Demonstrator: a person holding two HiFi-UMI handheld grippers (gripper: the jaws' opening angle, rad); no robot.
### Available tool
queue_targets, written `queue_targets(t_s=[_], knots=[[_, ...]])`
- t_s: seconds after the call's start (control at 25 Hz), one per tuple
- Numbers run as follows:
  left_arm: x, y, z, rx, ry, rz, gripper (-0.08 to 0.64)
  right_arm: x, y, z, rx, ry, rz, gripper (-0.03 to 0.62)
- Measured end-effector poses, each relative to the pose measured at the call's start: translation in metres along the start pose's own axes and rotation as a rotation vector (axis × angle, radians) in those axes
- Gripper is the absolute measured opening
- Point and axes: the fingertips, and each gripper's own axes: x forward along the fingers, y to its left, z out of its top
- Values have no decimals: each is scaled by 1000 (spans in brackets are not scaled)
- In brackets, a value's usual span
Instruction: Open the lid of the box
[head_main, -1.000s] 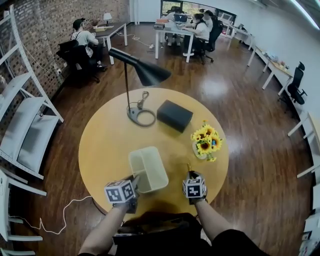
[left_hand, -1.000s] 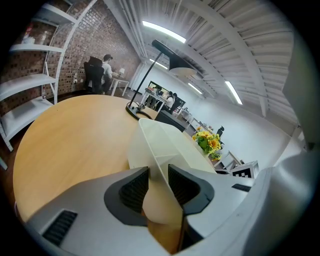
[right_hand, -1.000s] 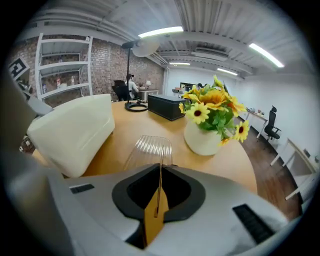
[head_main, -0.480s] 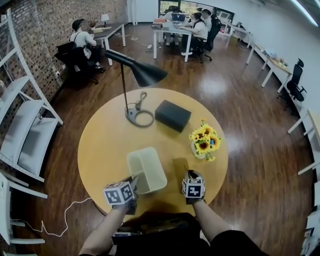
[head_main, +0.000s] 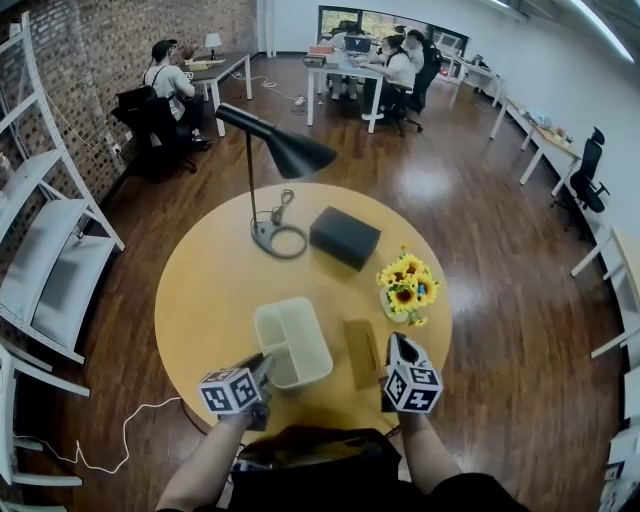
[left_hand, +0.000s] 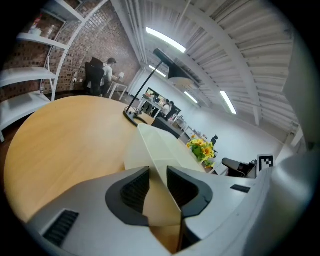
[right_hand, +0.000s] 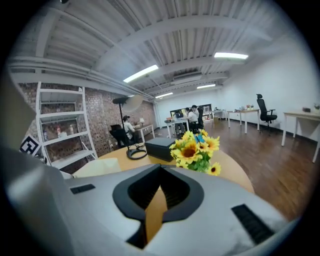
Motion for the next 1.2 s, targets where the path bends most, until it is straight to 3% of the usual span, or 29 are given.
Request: queue_targets(t_s=[0.24, 0.44, 0.56, 0.64, 0.96, 1.2], knots=[[-43, -1, 62, -73, -304, -109, 48, -31, 10, 53, -31, -122, 35, 2], [-86, -27, 105, 116, -470, -163, 48, -49, 12, 81, -34, -234, 50, 2], [-100, -38, 108, 219, -481, -173, 48, -50, 10, 78, -11, -242, 53, 0], [-106, -40, 103, 247, -471, -171, 47, -53, 12, 70, 2, -230, 57, 0], [-130, -34, 105, 187, -523, -162, 46, -67, 19, 63, -36, -207, 76, 0], [-135, -42, 113, 193, -552, -173, 46, -68, 23, 61, -35, -202, 88, 0]])
